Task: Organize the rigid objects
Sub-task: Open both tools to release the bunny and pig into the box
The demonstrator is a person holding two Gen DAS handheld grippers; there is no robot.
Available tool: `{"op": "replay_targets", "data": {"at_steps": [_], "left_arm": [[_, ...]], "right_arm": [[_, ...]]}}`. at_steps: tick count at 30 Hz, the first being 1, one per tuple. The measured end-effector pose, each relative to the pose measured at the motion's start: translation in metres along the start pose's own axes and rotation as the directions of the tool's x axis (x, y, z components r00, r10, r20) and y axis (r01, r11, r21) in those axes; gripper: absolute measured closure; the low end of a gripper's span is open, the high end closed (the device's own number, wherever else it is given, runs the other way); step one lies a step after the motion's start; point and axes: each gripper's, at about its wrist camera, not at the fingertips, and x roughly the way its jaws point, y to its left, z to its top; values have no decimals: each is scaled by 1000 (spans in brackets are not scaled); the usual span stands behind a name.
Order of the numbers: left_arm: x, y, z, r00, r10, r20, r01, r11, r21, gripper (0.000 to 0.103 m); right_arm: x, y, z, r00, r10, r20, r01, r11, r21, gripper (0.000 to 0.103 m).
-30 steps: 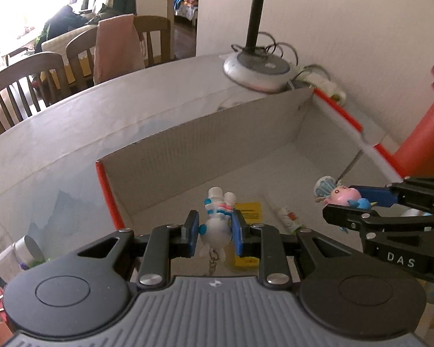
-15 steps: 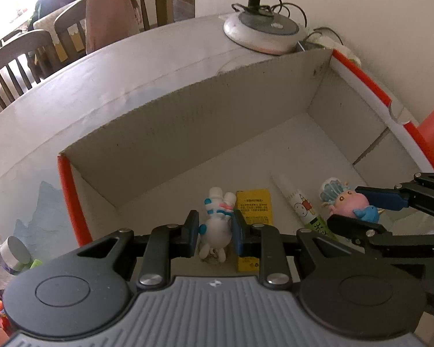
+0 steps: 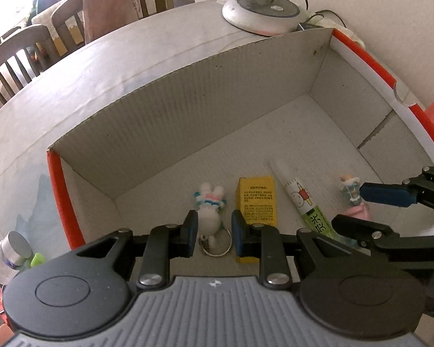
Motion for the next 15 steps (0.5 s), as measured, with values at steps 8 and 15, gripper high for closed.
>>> {"op": "replay_targets", "data": {"at_steps": [8,15], "left_arm": [[-19,-3,-11,999,-22,47,22,1000,-1,61],[-47,-9,-23,991,-31,127,33,999,-11,30]], "right_arm": [[-11,-1,5,999,25,36,-25,1000,3,53],[-31,3,7,996,61,72,-62,998,3,47]]}}
